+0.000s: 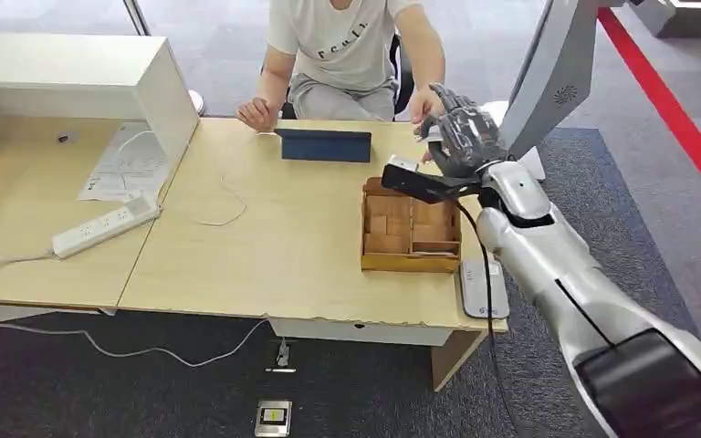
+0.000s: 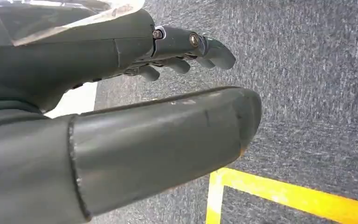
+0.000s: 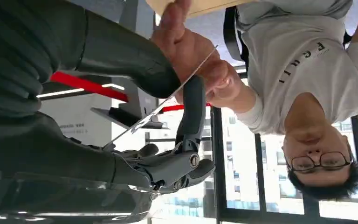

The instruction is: Pass the card to the sensor for recognition and then transmit it.

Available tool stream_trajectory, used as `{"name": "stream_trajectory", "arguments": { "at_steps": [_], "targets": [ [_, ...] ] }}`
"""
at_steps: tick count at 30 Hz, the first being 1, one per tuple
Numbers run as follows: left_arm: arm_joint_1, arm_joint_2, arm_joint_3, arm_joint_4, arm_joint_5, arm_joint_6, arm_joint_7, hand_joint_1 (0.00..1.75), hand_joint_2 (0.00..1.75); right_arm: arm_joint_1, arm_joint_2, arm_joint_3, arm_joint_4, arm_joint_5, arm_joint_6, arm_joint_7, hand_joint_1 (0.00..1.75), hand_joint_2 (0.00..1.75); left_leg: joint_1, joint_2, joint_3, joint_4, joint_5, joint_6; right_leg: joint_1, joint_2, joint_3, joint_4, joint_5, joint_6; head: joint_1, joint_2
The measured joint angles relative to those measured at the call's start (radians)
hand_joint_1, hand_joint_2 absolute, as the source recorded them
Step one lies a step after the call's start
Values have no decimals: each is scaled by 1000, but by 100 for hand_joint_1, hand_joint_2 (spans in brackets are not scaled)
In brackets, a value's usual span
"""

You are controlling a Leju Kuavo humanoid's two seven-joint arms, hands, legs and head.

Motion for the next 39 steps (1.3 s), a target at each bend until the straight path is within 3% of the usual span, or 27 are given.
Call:
{"name": "stream_trajectory", "arguments": {
  "at_steps": [18,19,26,30,37,39],
  "targets": [
    [2,-3,0,0,-9,-29,-32,0,0,-10,17,42,51,32,-7,12,175,175,0,0,0,0,0,0,0,0,0,0,0,0,0,0],
    [2,-3,0,0,-18,-37,-34,0,0,-10,13,45,62,43,-11,21,0,0,0,0,0,0,0,0,0,0,0,0,0,0,0,0],
    [3,-4,0,0,-20,-44,-22,0,0,-9,8,50,78,56,-23,27,0,0,0,0,0,0,-1,-1,0,0,0,0,0,0,0,0],
    [3,-5,0,0,-18,-40,-15,0,0,-8,4,42,79,51,-78,-3,0,0,0,0,0,0,-1,-1,0,0,0,0,0,0,0,0],
    [3,-5,0,0,-18,-37,-13,0,0,-7,0,35,83,31,-91,-14,0,0,0,0,0,0,-1,-1,0,0,0,0,0,0,0,0],
    [3,-5,0,0,-11,-33,-11,0,0,-8,-6,18,83,1,-99,-44,0,0,0,0,0,0,-1,-1,0,0,-1,0,0,0,0,0]
  ]
}}
